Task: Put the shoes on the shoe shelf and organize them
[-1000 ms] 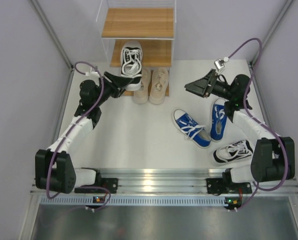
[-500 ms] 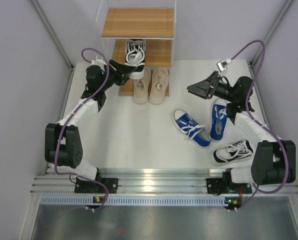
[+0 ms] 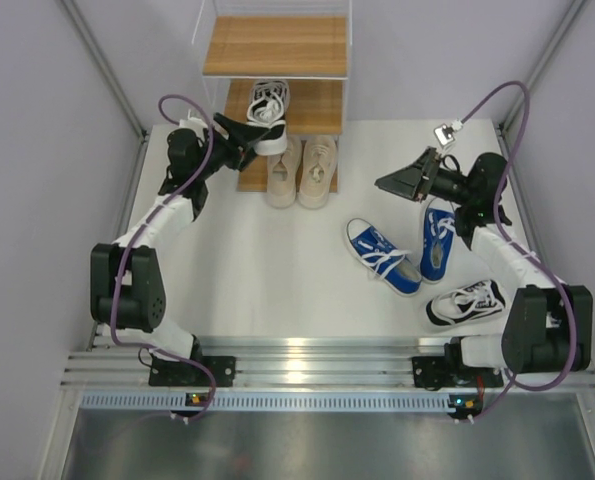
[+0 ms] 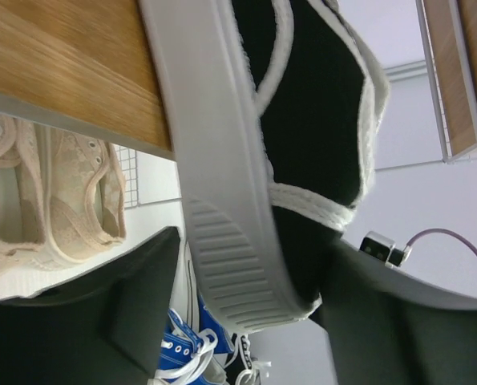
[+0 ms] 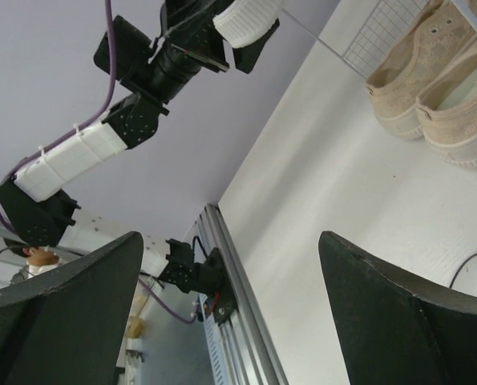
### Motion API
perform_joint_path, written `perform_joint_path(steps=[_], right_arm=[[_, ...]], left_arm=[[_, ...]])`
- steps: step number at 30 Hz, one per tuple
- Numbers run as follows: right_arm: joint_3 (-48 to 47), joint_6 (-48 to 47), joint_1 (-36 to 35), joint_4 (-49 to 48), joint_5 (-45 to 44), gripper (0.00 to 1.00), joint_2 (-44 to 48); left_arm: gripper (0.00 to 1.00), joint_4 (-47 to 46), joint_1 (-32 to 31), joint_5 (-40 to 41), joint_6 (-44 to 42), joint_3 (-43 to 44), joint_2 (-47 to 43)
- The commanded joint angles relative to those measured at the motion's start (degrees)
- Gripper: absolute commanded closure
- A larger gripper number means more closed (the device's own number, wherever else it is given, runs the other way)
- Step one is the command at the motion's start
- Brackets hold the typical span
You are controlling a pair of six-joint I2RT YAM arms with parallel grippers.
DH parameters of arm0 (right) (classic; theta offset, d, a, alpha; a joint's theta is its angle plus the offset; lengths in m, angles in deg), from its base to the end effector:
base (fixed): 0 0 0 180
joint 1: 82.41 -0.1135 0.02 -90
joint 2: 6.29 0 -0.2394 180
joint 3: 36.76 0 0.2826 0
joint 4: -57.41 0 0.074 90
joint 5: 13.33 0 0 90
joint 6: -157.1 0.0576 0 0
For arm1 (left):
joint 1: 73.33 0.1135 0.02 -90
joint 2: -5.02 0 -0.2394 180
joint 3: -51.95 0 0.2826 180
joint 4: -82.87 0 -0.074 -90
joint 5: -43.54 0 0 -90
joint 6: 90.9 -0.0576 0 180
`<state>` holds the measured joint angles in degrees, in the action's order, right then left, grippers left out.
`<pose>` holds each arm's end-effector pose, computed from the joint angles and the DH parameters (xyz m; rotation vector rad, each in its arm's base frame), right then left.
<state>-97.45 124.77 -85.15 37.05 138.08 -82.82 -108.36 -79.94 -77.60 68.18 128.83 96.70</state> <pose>0.3345 0.0666 0.2772 -0.1631 1.7710 1.5824 0.4171 -0.0783 0.2729 -0.5232 1.7590 -1.4140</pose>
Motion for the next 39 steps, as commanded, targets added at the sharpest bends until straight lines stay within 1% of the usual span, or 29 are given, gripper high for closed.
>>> perform_joint_path(steps=[1,2,3,4,5,6,7,16,19,20,22,23,25,26,27,28,29,30,31,32,33,34,35,37,38,39], right_arm=[[-3.0,-8.8,1.2,7.3,2.0,0.09,2.9],[-4.0,-13.0,1.2,9.8,2.2,0.09,3.4],[-4.5,-15.2,1.3,14.4,2.3,0.09,3.6],[-5.0,-17.1,1.4,16.9,2.4,0.09,3.8],[-5.6,-20.3,1.4,18.5,2.3,0.09,4.2],[-5.7,-21.4,1.5,19.8,2.4,0.09,4.4],[-5.8,-22.3,1.6,21.8,2.4,0.09,4.6],[-6.9,-29.7,1.8,28.7,2.8,0.09,5.8],[-8.5,-34.8,1.8,32.5,3.5,0.08,5.9],[-9.4,-38.1,1.8,36.4,3.7,0.08,5.8],[-10.5,-42.5,1.8,40.1,4.8,0.09,5.7],[-11.5,-47.1,1.8,42.3,5.0,0.08,5.7],[-12.6,-52.3,1.8,48.7,5.4,0.08,5.7],[-14.2,-59.6,1.8,51.8,4.7,0.09,5.5],[-15.2,-63.6,1.8,59.4,4.1,0.08,5.2],[-17.5,-72.7,1.8,63.5,3.5,0.09,4.6],[-18.8,-78.0,1.8,67.9,2.1,0.09,4.1],[-20.0,-83.3,1.7,73.2,0.7,0.09,3.4],[-22.4,-93.2,1.6,81.8,-1.0,0.1,2.1],[-23.1,-97.4,1.4,85.8,-4.9,0.1,1.5],[-23.8,-100.9,1.4,90.6,-7.1,0.11,1.0],[-23.7,-106.1,1.3,92.3,-9.2,0.11,0.6],[-23.6,-108.2,1.4,93.2,-13.5,0.11,0.6],[-22.3,-112.7,1.4,94.9,-17.6,0.12,1.6],[-22.0,-113.8,1.3,95.4,-21.6,0.12,2.1],[-21.4,-114.8,1.3,96.2,-23.7,0.14,2.9]], left_arm=[[0.24,-2.6,1.5,1.6,-1.7,1.7,-2.7],[0.19,-1.9,1.7,2.0,-2.4,1.6,-3.3],[0.15,-1.0,1.9,2.2,-2.7,1.3,-3.9],[0.11,-0.9,2.0,2.1,-2.8,0.7,-4.7],[0.04,-0.7,2.2,2.1,-2.8,0.2,-5.2],[0.03,-0.5,2.5,1.8,-2.9,-0.1,-5.6],[0.02,0.0,2.7,1.6,-3.0,-0.7,-6.2],[0.02,0.7,3.5,-1.1,-3.7,-4.0,-11.1],[0.02,2.6,3.5,-1.1,-5.4,-4.1,-13.1],[0.02,3.8,3.5,-1.2,-5.8,-4.1,-13.6],[0.02,5.7,3.5,-1.2,-7.5,-3.8,-15.2],[0.02,7.2,3.5,-1.2,-8.1,-3.8,-15.7],[0.02,8.7,3.5,-1.2,-9.7,-3.8,-17.3],[0.02,9.8,3.5,-1.0,-10.4,-3.8,-17.9],[0.02,11.9,3.5,-0.9,-11.2,-3.8,-19.3],[0.02,13.1,3.5,-0.9,-12.8,-4.0,-20.1],[0.02,14.2,3.5,-0.2,-14.0,-4.1,-21.0],[0.02,17.5,3.5,0.2,-15.3,-4.2,-22.9],[0.02,19.2,3.5,0.7,-18.5,-4.3,-24.2],[0.02,20.8,3.5,1.2,-20.3,-4.4,-25.2],[0.02,25.8,3.5,3.3,-24.2,-4.7,-27.8],[0.02,27.8,3.5,4.5,-26.3,-5.3,-29.2],[0.02,30.0,3.5,5.8,-27.9,-5.9,-30.6],[0.02,33.2,3.5,8.5,-31.0,-7.7,-35.2],[0.02,33.7,3.5,9.1,-31.3,-10.2,-37.0],[0.02,33.9,3.5,9.6,-30.8,-11.4,-40.1]])
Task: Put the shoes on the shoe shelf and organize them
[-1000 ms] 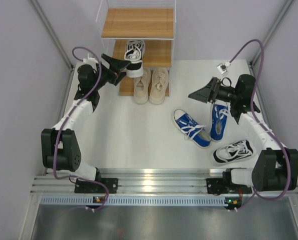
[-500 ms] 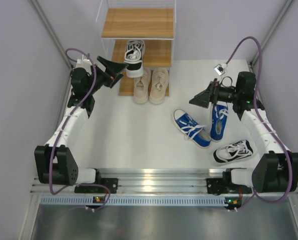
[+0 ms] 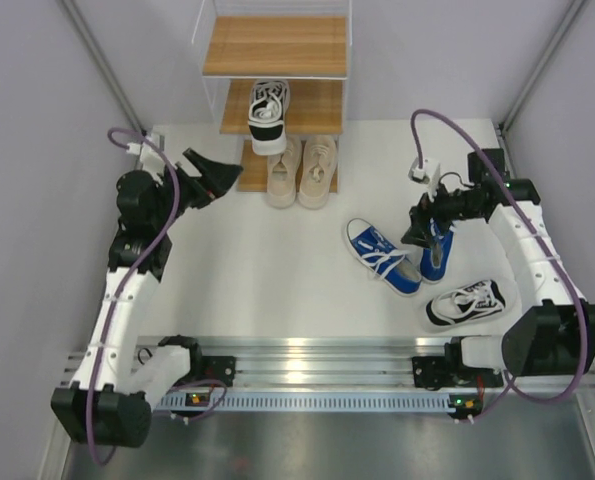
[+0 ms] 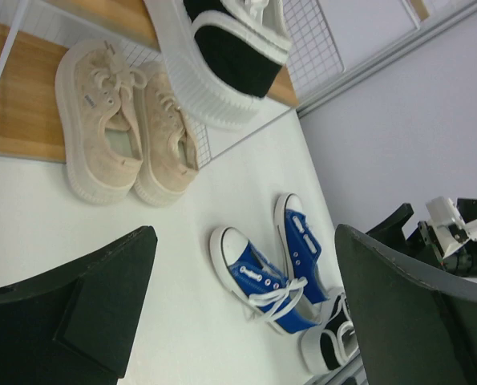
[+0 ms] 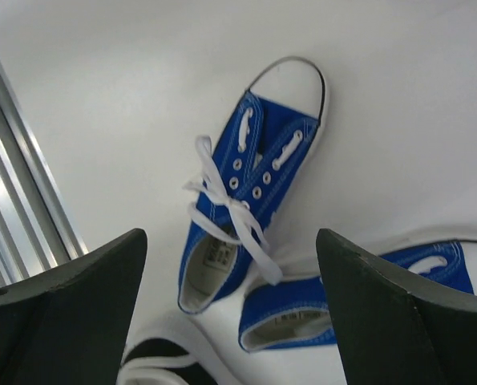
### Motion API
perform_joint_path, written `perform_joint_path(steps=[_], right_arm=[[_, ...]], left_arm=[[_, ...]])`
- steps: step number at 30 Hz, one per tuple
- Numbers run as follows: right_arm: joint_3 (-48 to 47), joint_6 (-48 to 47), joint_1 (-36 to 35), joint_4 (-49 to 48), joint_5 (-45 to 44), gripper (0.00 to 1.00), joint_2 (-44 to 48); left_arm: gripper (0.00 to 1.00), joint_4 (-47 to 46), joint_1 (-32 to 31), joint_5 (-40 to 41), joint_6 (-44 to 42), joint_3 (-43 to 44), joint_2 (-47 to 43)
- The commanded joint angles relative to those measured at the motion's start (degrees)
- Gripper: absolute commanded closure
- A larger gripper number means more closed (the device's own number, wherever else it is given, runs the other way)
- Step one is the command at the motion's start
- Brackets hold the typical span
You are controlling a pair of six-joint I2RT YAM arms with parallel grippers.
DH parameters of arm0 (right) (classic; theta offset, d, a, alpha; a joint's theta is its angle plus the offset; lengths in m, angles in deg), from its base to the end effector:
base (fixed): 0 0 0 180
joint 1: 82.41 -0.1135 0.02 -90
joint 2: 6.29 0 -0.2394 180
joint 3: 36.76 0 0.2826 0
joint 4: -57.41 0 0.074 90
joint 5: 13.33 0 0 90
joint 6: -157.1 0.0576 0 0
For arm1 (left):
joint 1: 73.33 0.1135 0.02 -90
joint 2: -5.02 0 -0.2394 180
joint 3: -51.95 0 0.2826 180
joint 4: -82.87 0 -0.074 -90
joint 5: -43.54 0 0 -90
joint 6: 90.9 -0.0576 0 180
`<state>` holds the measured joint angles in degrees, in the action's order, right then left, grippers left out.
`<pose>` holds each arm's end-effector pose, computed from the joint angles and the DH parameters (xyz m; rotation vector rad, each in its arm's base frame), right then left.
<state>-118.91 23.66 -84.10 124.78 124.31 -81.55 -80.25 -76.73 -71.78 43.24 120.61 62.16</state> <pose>0.2938 0.0513 0.2808 -1.1217 2.0071 0.7277 0.2906 -0.0419 0.3593 -0.2686 1.7328 -0.9837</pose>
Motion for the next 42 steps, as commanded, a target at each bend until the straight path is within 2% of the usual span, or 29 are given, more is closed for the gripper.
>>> perform_joint_path(steps=[1,3,7,12,16,20,22,23,24,25,26,28,33,36,38,40,41,42], right_arm=[[0.3,-15.7,0.4,10.4,-11.7,0.14,2.1],[0.9,-20.1,0.5,14.0,-16.6,0.17,3.1],[2.5,-29.1,0.8,23.8,-26.2,0.17,5.8],[8.8,-32.7,0.8,24.9,-34.3,0.18,10.2],[17.6,-36.3,0.8,18.8,-38.3,0.2,13.8],[26.8,-34.2,0.3,5.8,-40.3,0.23,14.4],[29.0,-33.0,-0.8,-0.5,-43.4,0.33,12.3],[30.7,-32.9,-1.0,-2.5,-44.2,0.42,11.5],[31.0,-33.0,-1.1,-3.6,-44.8,0.65,10.2],[31.2,-33.2,-1.2,-4.3,-45.1,0.77,10.0],[30.3,-34.4,-1.1,-3.4,-44.1,0.94,10.1],[28.3,-36.9,-1.2,3.2,-42.5,1.0,12.1],[13.1,-50.0,-1.2,21.1,-34.9,1.0,21.5],[2.6,-55.3,-1.4,30.0,-26.3,1.0,21.1],[-2.6,-54.1,-2.3,30.6,-23.0,1.0,20.2],[-4.5,-53.3,-6.4,29.6,-21.4,1.0,19.7],[-5.0,-48.6,-9.3,28.0,-22.2,1.0,19.5],[-4.6,-46.1,-16.7,22.9,-25.5,1.0,19.5]], left_arm=[[0.02,5.9,0.3,4.0,-5.1,-4.8,-7.1],[0.02,6.0,0.3,3.9,-2.9,-9.0,-11.2],[0.02,6.3,0.4,3.8,0.2,-15.0,-16.0],[0.02,6.1,0.3,1.5,0.2,-17.9,-17.9],[0.02,5.9,0.3,-1.2,-0.5,-18.1,-17.2],[0.02,4.7,0.3,-4.0,0.4,-18.8,-16.1],[0.02,3.8,0.3,-5.2,0.9,-19.0,-15.8],[0.02,3.7,0.3,-5.6,1.3,-19.0,-15.7],[0.02,3.4,0.3,-6.8,1.7,-19.1,-15.6],[0.02,3.3,0.3,-7.5,2.1,-19.3,-15.4],[0.02,3.3,0.3,-9.3,2.9,-19.4,-15.1],[0.02,3.3,0.3,-11.4,3.8,-19.7,-15.0],[0.02,3.2,0.1,-16.3,6.7,-22.6,-15.4],[0.02,1.8,0.0,-18.0,8.4,-23.9,-15.0],[0.02,0.1,-0.5,-19.4,9.6,-23.9,-14.0],[0.02,-0.1,-1.0,-20.3,9.9,-22.7,-12.0],[0.02,-0.1,-1.5,-21.0,9.8,-22.0,-11.2],[0.02,-0.1,-2.0,-21.3,9.7,-20.7,-10.5]])
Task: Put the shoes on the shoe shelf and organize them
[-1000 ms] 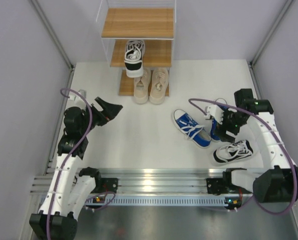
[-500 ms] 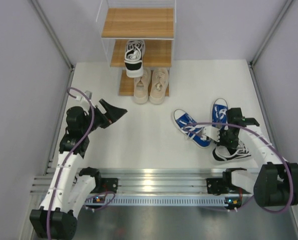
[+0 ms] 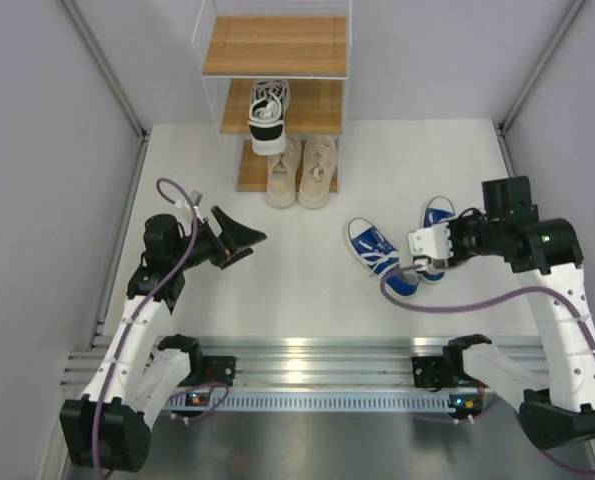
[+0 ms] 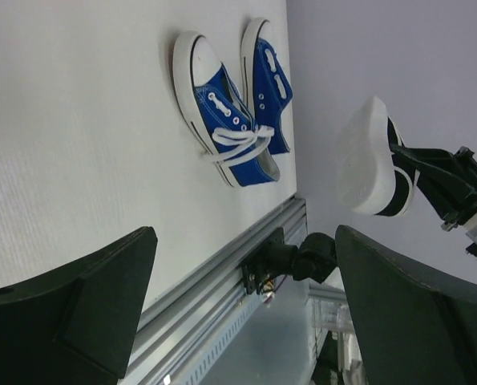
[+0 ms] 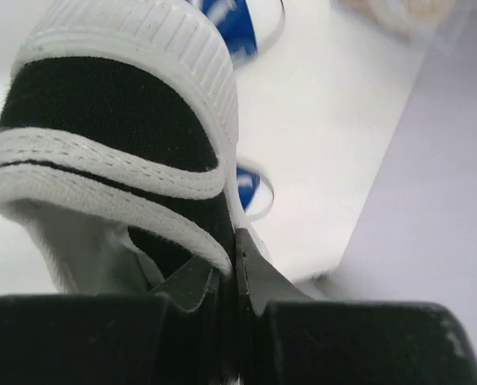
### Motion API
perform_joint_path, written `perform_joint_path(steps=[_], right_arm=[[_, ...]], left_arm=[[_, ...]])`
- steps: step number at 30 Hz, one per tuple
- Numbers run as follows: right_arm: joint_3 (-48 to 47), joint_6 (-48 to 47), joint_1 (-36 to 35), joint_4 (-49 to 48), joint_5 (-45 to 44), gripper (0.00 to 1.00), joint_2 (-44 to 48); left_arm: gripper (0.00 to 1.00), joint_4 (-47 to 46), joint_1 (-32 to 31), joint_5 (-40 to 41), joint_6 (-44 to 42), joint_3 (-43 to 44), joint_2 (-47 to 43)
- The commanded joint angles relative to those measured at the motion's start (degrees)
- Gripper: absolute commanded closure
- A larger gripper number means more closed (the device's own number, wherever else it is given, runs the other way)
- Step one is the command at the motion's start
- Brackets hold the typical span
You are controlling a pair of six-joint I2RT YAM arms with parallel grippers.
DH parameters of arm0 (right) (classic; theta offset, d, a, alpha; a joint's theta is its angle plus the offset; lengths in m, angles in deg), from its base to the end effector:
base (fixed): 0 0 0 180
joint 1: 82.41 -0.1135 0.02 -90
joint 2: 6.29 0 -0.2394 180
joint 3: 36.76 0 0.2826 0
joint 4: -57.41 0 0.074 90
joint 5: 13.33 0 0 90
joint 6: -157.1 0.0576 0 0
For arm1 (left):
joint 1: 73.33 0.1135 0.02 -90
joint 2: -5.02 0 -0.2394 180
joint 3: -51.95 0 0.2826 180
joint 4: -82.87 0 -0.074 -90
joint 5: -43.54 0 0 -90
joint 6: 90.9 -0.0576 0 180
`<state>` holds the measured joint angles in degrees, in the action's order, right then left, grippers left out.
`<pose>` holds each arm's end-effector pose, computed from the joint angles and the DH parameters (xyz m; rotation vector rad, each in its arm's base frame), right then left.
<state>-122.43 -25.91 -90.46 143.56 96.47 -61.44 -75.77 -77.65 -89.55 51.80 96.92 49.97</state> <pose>0.1943 0.0472 0.3477 -1.9889 1.4653 -0.1977 0.2376 -0.0574 0.2405 -0.3313 2.0685 -1.3610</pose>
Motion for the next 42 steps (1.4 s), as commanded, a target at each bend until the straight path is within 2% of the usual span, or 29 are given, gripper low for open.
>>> perform_joint_path(steps=[1,4,11,15,21,31,33,35,36,38,39,40,41,42], right_arm=[[-0.6,4.9,-14.0,2.1,0.9,1.0,-0.6],[-0.2,5.4,-23.8,-3.8,-0.5,1.0,-1.7],[3.1,-3.7,-44.8,-16.0,-5.8,1.0,-3.9],[5.5,-8.6,-54.4,-22.0,-5.3,1.0,-5.0],[8.5,-14.8,-60.1,-29.6,-3.8,1.0,-6.7],[8.7,-19.2,-62.9,-33.8,-2.8,1.0,-10.9],[8.9,-19.8,-63.0,-33.8,-2.8,1.0,-11.3],[9.1,-19.8,-63.0,-33.2,-2.8,1.0,-11.3],[9.2,-19.4,-62.9,-33.3,-2.9,1.0,-11.2],[9.8,-16.9,-63.0,-33.3,-3.2,0.95,-10.7],[10.0,-15.6,-62.9,-33.3,-3.5,0.91,-10.4],[10.1,-11.5,-63.0,-33.6,-3.7,0.85,-9.8],[10.0,-8.6,-62.9,-34.4,-4.2,0.69,-9.6],[9.9,-5.1,-63.0,-34.9,-4.7,0.6,-9.4]], left_arm=[[0.02,-4.5,-1.7,-3.5,1.2,3.6,3.2],[0.02,-4.9,-5.2,-1.9,2.0,5.7,6.0],[0.02,-14.7,-22.0,8.2,9.1,6.4,12.6],[0.02,-17.1,-25.9,11.4,13.2,6.8,16.4],[0.02,-17.0,-28.6,11.7,15.9,8.5,19.9],[0.03,-17.0,-33.7,10.4,15.3,10.4,25.4],[0.15,-17.0,-34.6,10.6,14.8,10.7,26.1],[0.32,-15.4,-34.9,11.2,13.1,11.5,26.6],[0.52,-14.3,-34.8,12.5,12.3,11.9,26.7],[0.74,-10.8,-34.8,15.0,9.1,12.7,26.3],[1.0,-10.0,-34.7,18.1,7.4,13.2,25.5],[1.0,-7.7,-34.7,20.0,6.8,13.2,24.9],[1.0,-7.4,-34.6,21.5,6.4,12.5,23.4],[1.0,-7.5,-34.5,23.9,6.4,11.6,22.5]])
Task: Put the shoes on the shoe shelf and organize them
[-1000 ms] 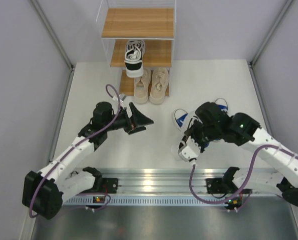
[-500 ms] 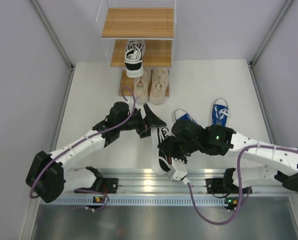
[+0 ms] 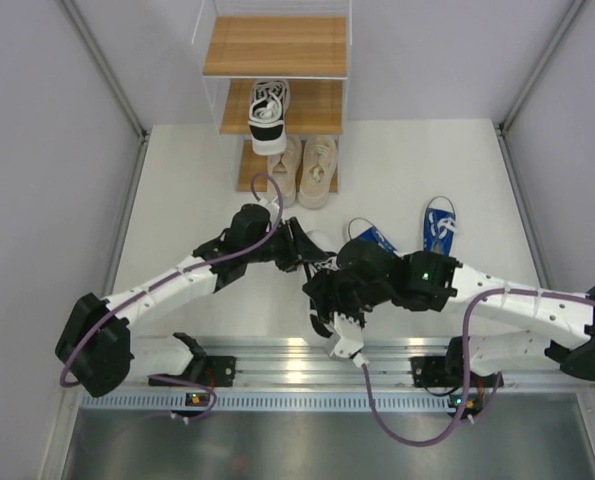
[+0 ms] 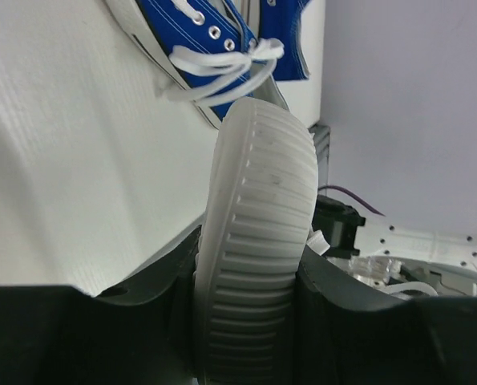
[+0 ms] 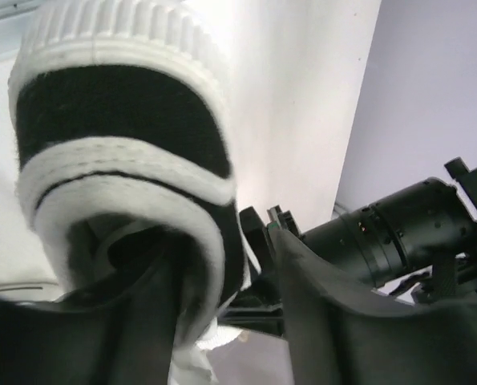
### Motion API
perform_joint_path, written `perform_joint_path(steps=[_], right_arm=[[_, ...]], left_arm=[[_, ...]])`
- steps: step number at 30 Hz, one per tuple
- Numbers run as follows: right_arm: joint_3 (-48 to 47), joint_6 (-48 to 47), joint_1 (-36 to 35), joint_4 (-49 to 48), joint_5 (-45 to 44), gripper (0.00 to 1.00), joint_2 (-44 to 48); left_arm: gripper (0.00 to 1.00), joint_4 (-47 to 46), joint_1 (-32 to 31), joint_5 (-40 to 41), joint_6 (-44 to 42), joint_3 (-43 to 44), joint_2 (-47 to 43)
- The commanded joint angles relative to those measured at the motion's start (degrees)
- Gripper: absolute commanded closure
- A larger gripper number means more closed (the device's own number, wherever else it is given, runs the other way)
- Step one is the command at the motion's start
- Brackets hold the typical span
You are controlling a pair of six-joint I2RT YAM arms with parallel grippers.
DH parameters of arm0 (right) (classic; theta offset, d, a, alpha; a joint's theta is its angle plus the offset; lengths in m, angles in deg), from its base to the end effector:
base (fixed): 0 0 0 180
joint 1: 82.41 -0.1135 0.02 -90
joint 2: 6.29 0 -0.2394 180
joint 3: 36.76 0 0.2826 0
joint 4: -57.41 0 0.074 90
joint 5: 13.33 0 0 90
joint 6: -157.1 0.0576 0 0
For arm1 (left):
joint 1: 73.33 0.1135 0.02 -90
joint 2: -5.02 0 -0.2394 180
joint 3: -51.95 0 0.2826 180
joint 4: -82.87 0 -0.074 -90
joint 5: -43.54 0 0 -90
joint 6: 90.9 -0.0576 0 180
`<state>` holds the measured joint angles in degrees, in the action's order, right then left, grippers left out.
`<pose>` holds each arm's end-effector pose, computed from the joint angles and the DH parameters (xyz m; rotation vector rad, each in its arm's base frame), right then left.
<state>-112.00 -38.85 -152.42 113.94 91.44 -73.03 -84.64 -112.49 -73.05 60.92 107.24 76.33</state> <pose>0.0859 0.2791 0.2788 -2.3728 -0.0342 0.0117 0.2359 -0.2253 0.2024 -0.1398 2.4037 -1.4526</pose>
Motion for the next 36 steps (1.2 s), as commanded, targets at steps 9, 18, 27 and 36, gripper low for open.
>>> perform_joint_path(steps=[9,18,27,36], right_arm=[[-4.2,52.1,4.5,-9.7,4.9,0.01,4.5],[2.8,73.9,10.0,-14.1,25.8,0.08,6.6],[6.0,73.7,10.0,-14.2,21.8,0.27,6.8],[9.4,72.0,8.9,-18.3,19.3,0.34,4.3]], left_arm=[[1.0,-12.3,4.5,14.2,0.1,-12.8,-15.1],[1.0,-15.5,5.3,18.0,-1.5,-13.5,-18.3],[1.0,-23.1,5.8,19.4,3.6,-17.5,-20.9],[1.0,-28.3,5.9,18.9,6.9,-17.6,-21.0]])
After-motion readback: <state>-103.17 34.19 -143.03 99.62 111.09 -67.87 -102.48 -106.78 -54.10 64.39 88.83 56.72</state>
